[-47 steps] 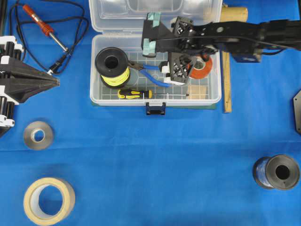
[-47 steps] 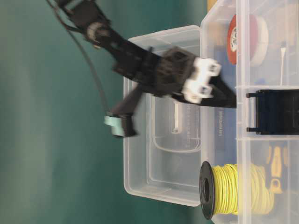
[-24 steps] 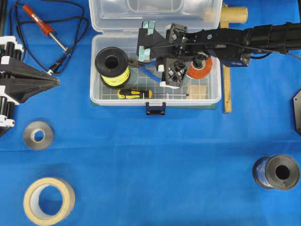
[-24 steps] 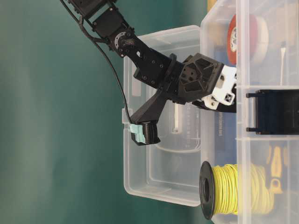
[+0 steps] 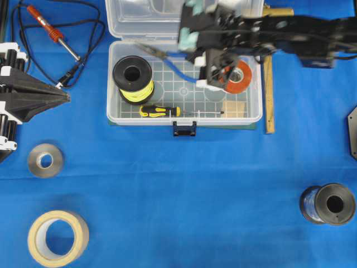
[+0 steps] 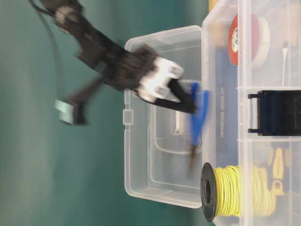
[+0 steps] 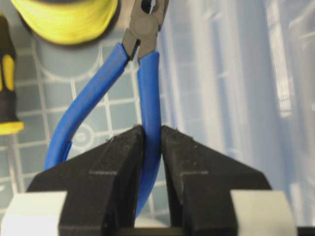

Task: Pick the nipper from the toolbox among several items.
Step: 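Lift the pliers out of the toolbox and carry them toward the front, then lower the pliers onto the table and open the right gripper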

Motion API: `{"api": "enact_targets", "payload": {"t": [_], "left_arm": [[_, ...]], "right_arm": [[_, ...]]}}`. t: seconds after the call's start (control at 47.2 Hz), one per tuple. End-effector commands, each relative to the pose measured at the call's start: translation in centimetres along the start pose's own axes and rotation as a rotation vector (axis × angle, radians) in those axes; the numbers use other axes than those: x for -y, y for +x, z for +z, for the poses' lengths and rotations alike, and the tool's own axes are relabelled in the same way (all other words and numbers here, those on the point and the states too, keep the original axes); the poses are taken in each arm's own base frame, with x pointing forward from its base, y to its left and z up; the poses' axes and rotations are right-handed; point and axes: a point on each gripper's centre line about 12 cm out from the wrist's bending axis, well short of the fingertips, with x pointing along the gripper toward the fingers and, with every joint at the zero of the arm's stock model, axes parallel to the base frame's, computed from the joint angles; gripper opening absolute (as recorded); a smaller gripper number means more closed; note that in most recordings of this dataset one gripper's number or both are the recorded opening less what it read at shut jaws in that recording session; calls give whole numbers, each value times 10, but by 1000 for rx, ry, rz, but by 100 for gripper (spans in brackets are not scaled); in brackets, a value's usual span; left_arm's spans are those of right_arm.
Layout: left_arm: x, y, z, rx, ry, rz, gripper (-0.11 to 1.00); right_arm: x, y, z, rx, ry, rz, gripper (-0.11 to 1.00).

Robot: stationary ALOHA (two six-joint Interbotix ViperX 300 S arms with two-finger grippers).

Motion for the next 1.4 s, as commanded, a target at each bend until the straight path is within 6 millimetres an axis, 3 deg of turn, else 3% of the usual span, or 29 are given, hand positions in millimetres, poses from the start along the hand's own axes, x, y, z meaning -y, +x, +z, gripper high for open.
{"api": "enact_targets", "payload": {"t": [0.0,0.106,0.212,0.339,0.487,0.593,0.804,0.931,1.079,1.228,1.376], "left_arm": [[0,1,3,9,-3,0,0],[0,2,3,8,-4,2,0],[0,2,2,3,-5,1,0],[-1,2,2,5,-7,4,0],[-2,1,2,8,-4,13,0],[-3,1,2,8,-3,18,0],[-5,1,0,2,-6,24,0],[-5,1,-1,-1,-9,24,0],[-5,0,-2,-4,-9,24,0],[-5,0,-3,-5,-9,24,0],[-5,-1,-4,-7,-9,24,0]], "right_arm": [[0,-44,20,101,6,-1,13],[-11,-75,20,153,-3,21,13],[-33,-93,11,183,-23,70,13],[-71,-105,-4,205,-44,163,13],[-123,-107,-23,195,-77,284,13],[-151,-95,-35,162,-93,338,13],[-187,-41,-64,40,-66,363,13],[-194,-8,-80,-33,-31,344,13],[-198,16,-92,-85,-14,328,13],[-199,29,-103,-129,6,312,13],[-197,30,-102,-135,17,305,14]]}}
